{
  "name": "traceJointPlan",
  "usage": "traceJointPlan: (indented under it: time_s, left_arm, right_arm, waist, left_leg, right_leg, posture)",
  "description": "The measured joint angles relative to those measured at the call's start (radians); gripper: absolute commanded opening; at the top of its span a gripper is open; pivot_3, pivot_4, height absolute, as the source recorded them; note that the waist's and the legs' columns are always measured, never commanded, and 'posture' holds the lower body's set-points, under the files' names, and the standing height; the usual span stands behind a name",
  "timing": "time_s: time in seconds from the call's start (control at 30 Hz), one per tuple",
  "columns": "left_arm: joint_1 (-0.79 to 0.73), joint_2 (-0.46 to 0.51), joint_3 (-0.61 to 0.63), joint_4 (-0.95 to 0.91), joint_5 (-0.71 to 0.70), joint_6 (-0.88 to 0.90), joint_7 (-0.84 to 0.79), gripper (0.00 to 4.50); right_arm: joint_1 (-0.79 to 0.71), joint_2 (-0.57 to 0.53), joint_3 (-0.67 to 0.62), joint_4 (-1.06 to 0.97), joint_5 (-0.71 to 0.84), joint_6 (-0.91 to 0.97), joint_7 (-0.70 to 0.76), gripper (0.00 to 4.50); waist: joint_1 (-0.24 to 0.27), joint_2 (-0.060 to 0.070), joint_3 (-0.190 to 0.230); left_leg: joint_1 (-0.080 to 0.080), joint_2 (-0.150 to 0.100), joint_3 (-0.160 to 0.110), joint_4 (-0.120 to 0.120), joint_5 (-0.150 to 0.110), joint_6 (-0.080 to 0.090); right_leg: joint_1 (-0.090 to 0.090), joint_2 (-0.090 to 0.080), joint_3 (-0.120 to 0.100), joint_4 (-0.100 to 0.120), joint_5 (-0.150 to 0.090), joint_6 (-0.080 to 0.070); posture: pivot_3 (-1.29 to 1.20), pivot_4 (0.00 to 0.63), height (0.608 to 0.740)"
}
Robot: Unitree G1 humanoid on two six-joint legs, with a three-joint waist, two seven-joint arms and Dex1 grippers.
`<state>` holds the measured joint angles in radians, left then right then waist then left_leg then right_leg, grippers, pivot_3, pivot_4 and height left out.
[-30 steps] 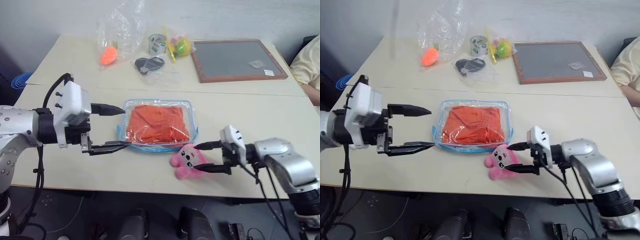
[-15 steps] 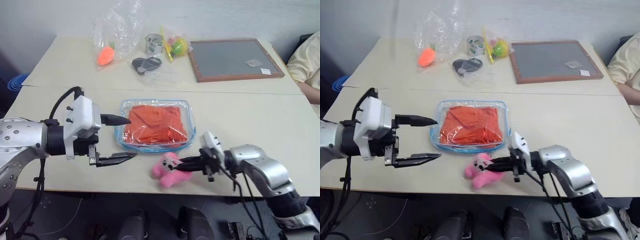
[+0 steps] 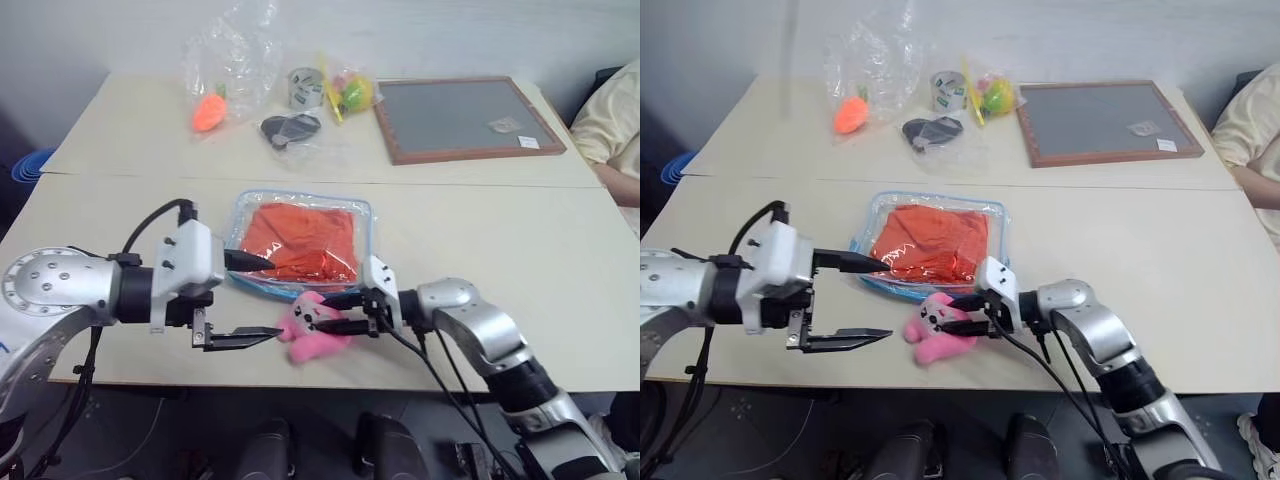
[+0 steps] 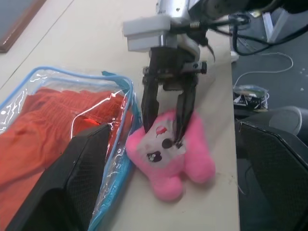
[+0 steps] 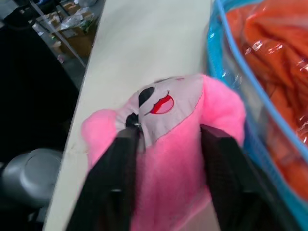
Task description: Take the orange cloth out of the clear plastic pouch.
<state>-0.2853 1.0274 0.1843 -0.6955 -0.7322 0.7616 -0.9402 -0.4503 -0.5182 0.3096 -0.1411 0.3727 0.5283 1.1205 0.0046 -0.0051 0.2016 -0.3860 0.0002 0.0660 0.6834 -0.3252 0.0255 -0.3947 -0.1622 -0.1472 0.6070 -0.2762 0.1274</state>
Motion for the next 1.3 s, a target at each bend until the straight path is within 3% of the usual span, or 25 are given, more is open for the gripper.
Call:
traceJointPlan:
  time_s: [0.03,0.17,0.4,0.5,0.6,0.77,0.87,1.1,1.17,1.3]
  left_arm:
    - [-0.001,-0.005,-0.029,0.002,0.017,-0.013,-0.002,4.5]
    - [-0.055,-0.052,-0.204,0.038,0.125,-0.092,-0.02,4.5]
    - [-0.184,-0.213,-0.442,0.215,0.31,-0.185,-0.025,4.5]
    - [-0.184,-0.246,-0.495,0.265,0.367,-0.222,-0.04,4.5]
    - [-0.182,-0.276,-0.541,0.285,0.416,-0.254,-0.049,4.5]
    - [-0.167,-0.279,-0.555,0.316,0.466,-0.297,-0.061,3.3]
    - [-0.161,-0.279,-0.552,0.315,0.466,-0.301,-0.068,2.4]
    - [-0.14,-0.279,-0.533,0.306,0.466,-0.292,-0.064,0.35]
    - [-0.132,-0.28,-0.522,0.299,0.466,-0.284,-0.057,0.03]
    - [-0.078,-0.27,-0.479,0.262,0.462,-0.268,-0.036,0.03]
  right_arm:
    - [0.01,-0.024,-0.006,-0.026,0.011,0.017,0.008,3.24]
    - [0.028,-0.084,-0.06,-0.13,0.076,0.092,0.023,3.24]
    - [-0.016,-0.207,-0.172,-0.237,0.156,0.137,0.033,3.24]
    - [-0.034,-0.259,-0.172,-0.197,0.08,0.028,0.061,3.24]
    - [-0.109,-0.272,-0.128,-0.033,-0.083,-0.203,0.069,3.24]
    - [-0.195,-0.237,-0.037,0.213,-0.273,-0.498,0.079,3.28]
    - [-0.212,-0.204,-0.003,0.297,-0.326,-0.607,0.083,2.38]
    - [-0.241,-0.17,-0.004,0.342,-0.329,-0.661,0.111,0.01]
    - [-0.241,-0.17,-0.004,0.349,-0.328,-0.668,0.122,0.0]
    - [-0.255,-0.17,-0.004,0.375,-0.324,-0.691,0.153,0.0]
  waist:
    - [0.001,0.0,0.0]
    - [0.007,0.0,0.0]
    - [0.02,0.0,0.0]
    - [0.02,0.0,0.0]
    - [0.016,0.0,0.0]
    - [0.015,0.0,0.0]
    - [0.015,0.0,0.0]
    - [0.017,0.0,0.0]
    - [0.017,0.0,0.0]
    - [0.016,0.0,0.0]
  left_leg:
    - [0.0,0.0,0.0,0.0,0.0,0.0]
    - [0.0,-0.001,0.001,0.0,0.0,0.0]
    - [-0.001,-0.004,0.002,0.0,0.0,0.001]
    - [-0.001,-0.004,0.002,0.0,0.0,0.001]
    - [0.0,-0.004,0.003,0.0,0.0,0.001]
    - [-0.001,-0.002,0.003,0.0,0.0,0.001]
    - [-0.001,-0.001,0.002,0.0,0.0,0.001]
    - [-0.001,0.0,0.002,0.001,0.0,0.001]
    - [-0.001,0.0,0.002,0.001,0.0,0.001]
    - [-0.001,0.001,0.001,0.001,0.0,0.001]
  right_leg:
    - [0.0,0.0,0.0,0.0,0.0,0.0]
    - [0.0,0.0,0.0,0.0,0.0,0.0]
    - [0.0,0.0,0.0,-0.001,0.0,0.0]
    - [0.0,0.0,0.0,-0.001,0.0,0.0]
    - [-0.001,0.0,0.001,0.0,0.0,0.0]
    - [-0.001,0.0,0.0,-0.001,0.0,0.0]
    - [-0.001,0.0,0.0,-0.001,0.0,0.0]
    - [0.0,0.0,0.0,0.0,0.0,0.0]
    - [0.0,0.0,0.0,0.0,0.0,0.0]
    - [0.0,0.0,0.0,0.0,0.0,0.0]
  posture:
    - [0.0,0.15,0.74]
    - [0.0,0.15,0.74]
    - [0.0,0.15,0.74]
    - [0.0,0.15,0.74]
    - [0.0,0.15,0.74]
    - [0.0,0.15,0.74]
    - [0.0,0.15,0.74]
    - [0.0,0.15,0.74]
    - [0.0,0.15,0.74]
    - [0.0,0.15,0.74]
